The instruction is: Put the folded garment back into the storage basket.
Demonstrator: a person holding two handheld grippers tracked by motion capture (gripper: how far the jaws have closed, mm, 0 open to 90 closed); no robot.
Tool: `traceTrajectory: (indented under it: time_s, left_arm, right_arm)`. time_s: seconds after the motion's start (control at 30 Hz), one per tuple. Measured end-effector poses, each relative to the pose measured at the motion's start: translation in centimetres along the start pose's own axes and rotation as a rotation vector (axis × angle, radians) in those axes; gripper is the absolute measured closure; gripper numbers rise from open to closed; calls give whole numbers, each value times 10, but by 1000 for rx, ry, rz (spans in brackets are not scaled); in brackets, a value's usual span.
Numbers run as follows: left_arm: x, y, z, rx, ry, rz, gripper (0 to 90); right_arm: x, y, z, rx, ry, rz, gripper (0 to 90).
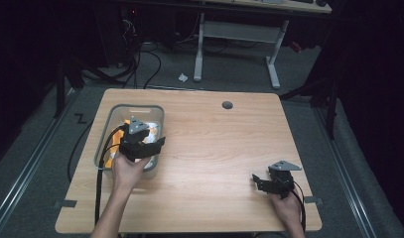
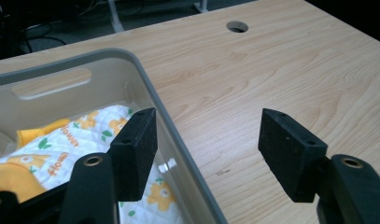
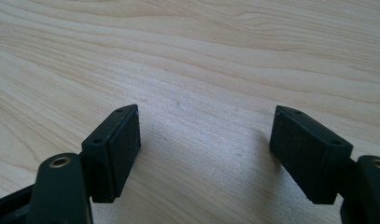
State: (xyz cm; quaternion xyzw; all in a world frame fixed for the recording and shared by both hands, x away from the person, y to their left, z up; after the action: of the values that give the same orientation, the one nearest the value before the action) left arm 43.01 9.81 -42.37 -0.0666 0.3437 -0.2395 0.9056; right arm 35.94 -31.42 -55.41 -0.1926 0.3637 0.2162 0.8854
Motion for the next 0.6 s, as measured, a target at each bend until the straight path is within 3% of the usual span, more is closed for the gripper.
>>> traceTrajectory:
  time_s: [0.6]
  left_arm:
    - [3,-30,-2,43,-13,-60,374]
  right_arm:
    - [0,0,0,0,0,0,251]
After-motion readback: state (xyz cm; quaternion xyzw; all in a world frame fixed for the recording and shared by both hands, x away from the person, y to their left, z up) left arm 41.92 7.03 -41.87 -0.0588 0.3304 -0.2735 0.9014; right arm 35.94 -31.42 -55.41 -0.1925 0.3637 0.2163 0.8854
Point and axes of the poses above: each handheld gripper's, and its own axes: x roughly forward along the jaws, z roughly out of its top, y roughly to its left, the point moved 5 cm from there along x, roughly forward along the jaws, and after that the axes turned 15 degrees about -x, right-handed, at the moved point
